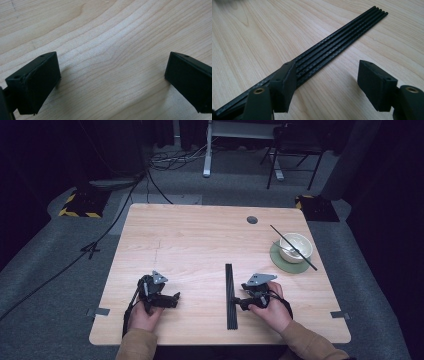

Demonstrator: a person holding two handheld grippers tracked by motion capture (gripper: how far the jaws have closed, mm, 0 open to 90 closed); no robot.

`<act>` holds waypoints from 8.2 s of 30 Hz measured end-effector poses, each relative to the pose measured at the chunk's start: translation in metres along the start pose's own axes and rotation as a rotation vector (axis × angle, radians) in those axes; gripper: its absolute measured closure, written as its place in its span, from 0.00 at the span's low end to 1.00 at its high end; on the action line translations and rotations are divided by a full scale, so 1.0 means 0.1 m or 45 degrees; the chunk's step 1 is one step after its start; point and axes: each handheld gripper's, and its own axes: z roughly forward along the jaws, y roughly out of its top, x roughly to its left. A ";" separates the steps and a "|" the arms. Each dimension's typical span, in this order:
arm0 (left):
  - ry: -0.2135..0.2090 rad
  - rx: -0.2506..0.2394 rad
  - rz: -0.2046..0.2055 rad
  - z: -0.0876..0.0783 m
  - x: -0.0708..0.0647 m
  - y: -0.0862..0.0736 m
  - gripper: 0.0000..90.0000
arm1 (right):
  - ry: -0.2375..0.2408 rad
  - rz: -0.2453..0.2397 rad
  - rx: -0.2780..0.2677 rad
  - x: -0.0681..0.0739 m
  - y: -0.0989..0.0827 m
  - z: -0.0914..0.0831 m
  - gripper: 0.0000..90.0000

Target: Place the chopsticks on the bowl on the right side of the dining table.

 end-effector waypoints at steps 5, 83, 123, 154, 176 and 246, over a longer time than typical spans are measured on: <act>0.000 0.000 0.001 0.00 0.00 0.00 0.00 | 0.004 -0.001 -0.005 0.01 0.01 -0.01 0.36; 0.000 0.001 0.000 0.00 0.00 0.00 0.01 | -0.099 0.074 0.133 -0.65 -0.02 -0.19 0.96; 0.003 -0.009 -0.013 -0.01 -0.01 -0.03 0.01 | -0.069 0.070 -0.055 -0.88 0.40 -0.95 0.96; -0.005 -0.001 -0.001 -0.01 0.00 -0.01 0.01 | -0.230 0.159 -0.076 -1.47 0.61 -1.42 0.96; -0.001 -0.009 -0.007 -0.01 0.00 -0.02 0.01 | -0.340 0.265 0.035 -2.12 0.53 -1.38 0.96; -0.004 0.006 -0.002 -0.01 0.00 -0.01 0.00 | -0.420 0.274 0.011 -2.09 0.11 -1.21 0.52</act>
